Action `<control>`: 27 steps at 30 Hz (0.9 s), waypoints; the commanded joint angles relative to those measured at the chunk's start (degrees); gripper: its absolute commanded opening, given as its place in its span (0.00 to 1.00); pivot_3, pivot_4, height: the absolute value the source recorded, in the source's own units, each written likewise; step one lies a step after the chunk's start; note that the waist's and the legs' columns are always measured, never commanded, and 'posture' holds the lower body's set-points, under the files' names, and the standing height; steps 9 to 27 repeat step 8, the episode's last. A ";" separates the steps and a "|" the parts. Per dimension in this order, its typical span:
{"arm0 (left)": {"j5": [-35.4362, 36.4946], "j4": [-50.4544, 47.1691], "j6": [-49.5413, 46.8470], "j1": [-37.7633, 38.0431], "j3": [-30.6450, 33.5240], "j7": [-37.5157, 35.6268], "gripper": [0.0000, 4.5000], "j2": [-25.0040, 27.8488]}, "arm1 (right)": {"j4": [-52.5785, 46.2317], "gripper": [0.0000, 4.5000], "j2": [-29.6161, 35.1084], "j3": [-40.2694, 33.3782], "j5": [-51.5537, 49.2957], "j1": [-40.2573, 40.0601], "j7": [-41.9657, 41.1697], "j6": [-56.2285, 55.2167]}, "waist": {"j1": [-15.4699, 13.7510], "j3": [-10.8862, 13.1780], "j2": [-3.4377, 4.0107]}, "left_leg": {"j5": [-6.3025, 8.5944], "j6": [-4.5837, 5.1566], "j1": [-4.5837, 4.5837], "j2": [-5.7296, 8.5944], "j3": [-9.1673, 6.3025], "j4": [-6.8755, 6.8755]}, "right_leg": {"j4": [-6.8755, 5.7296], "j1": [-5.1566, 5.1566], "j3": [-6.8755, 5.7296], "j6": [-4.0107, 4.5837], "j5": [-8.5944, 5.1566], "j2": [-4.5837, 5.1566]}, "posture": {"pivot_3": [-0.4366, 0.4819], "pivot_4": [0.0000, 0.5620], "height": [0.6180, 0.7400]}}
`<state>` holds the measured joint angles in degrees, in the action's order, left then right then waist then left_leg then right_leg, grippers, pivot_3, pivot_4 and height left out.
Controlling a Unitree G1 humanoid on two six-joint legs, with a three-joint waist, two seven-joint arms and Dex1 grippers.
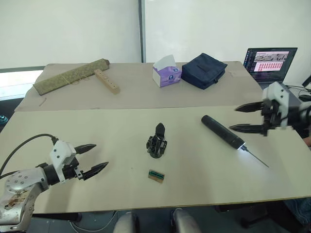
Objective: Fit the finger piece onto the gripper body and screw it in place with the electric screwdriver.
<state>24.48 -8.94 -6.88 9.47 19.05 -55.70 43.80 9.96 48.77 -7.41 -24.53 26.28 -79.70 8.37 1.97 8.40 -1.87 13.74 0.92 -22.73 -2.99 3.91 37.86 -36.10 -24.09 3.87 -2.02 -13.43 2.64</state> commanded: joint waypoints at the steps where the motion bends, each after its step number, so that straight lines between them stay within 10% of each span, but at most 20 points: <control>1: -4.45 3.20 6.36 0.75 0.45 1.98 1.00 -1.30 | -12.00 0.98 -7.52 -1.16 -4.62 -11.43 -1.05 -11.09 | -0.41 0.03 0.06 | 0.00 -0.01 -0.06 -0.02 -0.04 -0.01 | -0.01 -0.05 -0.01 0.02 -0.01 -0.03 | 0.48 0.27 1.00; 27: -7.89 3.40 13.04 4.25 0.52 3.32 1.00 -2.87 | -8.98 0.98 -14.94 2.19 -0.56 -15.13 0.41 -22.70 | -1.08 0.10 0.08 | -0.10 -0.05 0.07 0.14 0.49 0.10 | -0.05 -0.08 0.10 -0.07 0.19 0.49 | 0.48 0.27 1.00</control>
